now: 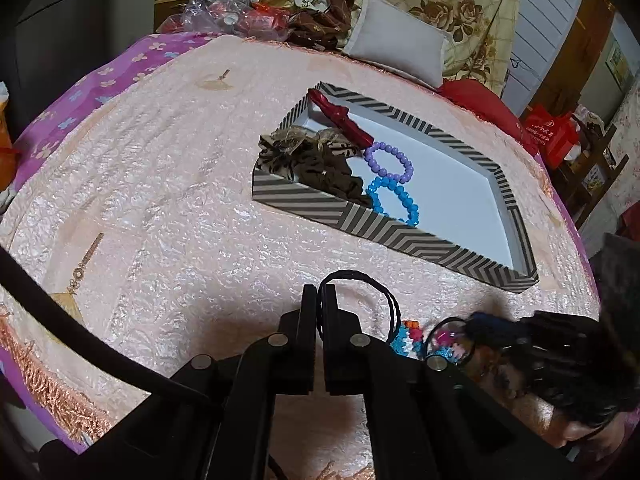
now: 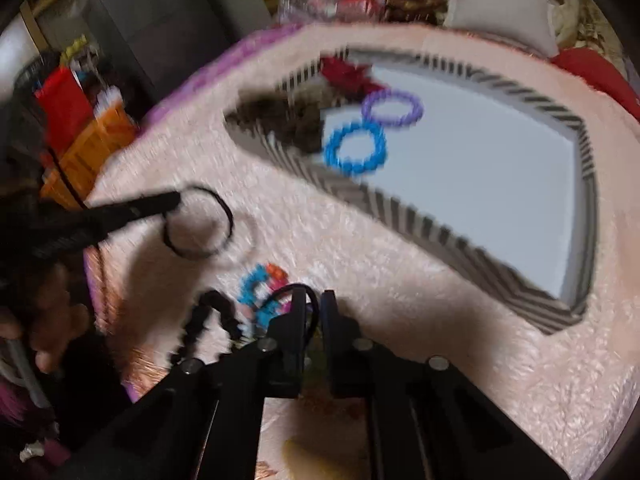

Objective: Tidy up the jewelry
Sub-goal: 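Close the left tool on the black hair tie while the right grasps the black ring, then carry the black hair tie with the left tool while the right carries the ring to the tray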

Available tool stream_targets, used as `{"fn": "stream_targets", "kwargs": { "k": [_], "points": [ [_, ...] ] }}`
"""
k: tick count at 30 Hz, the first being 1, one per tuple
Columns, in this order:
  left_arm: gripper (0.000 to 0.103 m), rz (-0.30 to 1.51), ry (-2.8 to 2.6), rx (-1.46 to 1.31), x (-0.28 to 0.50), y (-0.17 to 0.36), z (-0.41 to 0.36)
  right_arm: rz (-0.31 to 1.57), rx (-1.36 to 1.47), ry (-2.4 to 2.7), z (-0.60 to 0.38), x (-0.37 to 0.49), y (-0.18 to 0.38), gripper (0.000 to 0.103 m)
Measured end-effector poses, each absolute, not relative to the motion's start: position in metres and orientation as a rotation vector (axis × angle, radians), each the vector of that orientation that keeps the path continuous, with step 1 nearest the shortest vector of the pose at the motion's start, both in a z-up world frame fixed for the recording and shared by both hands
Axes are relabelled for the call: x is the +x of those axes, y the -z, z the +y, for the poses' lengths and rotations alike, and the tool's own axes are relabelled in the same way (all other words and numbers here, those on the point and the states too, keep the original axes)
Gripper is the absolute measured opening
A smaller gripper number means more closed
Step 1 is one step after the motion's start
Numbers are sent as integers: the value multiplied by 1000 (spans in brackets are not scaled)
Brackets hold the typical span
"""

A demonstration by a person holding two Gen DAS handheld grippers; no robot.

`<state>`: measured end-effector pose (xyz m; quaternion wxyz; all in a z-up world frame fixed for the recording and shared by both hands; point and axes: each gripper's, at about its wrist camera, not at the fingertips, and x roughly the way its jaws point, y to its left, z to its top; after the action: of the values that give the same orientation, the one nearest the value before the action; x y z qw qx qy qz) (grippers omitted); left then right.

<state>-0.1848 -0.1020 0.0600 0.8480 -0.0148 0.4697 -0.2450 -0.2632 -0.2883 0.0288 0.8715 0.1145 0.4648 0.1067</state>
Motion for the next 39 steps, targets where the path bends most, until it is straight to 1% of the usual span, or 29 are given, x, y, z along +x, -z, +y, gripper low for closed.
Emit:
{"fn": "stream_targets", "kwargs": {
  "k": [6, 11, 16, 19, 24, 28, 32, 34, 39],
  "points": [
    [0, 961, 527, -45, -190, -76, -103, 887, 313, -222, -304, -280, -59, 7],
    [0, 948, 532, -41, -195, -84, -105, 815, 439, -288, -312, -291, -77, 7],
    [0, 948, 529, -37, -198, -86, -104, 823, 472, -312, -313, -295, -78, 7],
    [0, 952, 528, -38, -198, -85, -103, 878, 391, -233, -313, -295, -65, 7],
    [0, 954, 527, -40, -197, -82, -103, 978, 335, -40, -334, -298, -36, 8],
    [0, 966, 529, -37, -196, -77, -107, 962, 339, -22, -348, -311, -40, 10],
    [0, 972, 536, -36, -196, -74, -113, 948, 302, -92, -339, -321, -48, 12],
    [0, 974, 538, -33, -197, -73, -115, 962, 283, -153, -329, -320, -45, 12],
    [0, 979, 536, -29, -197, -72, -115, 1012, 131, -173, -304, -311, -26, 13]
  ]
}}
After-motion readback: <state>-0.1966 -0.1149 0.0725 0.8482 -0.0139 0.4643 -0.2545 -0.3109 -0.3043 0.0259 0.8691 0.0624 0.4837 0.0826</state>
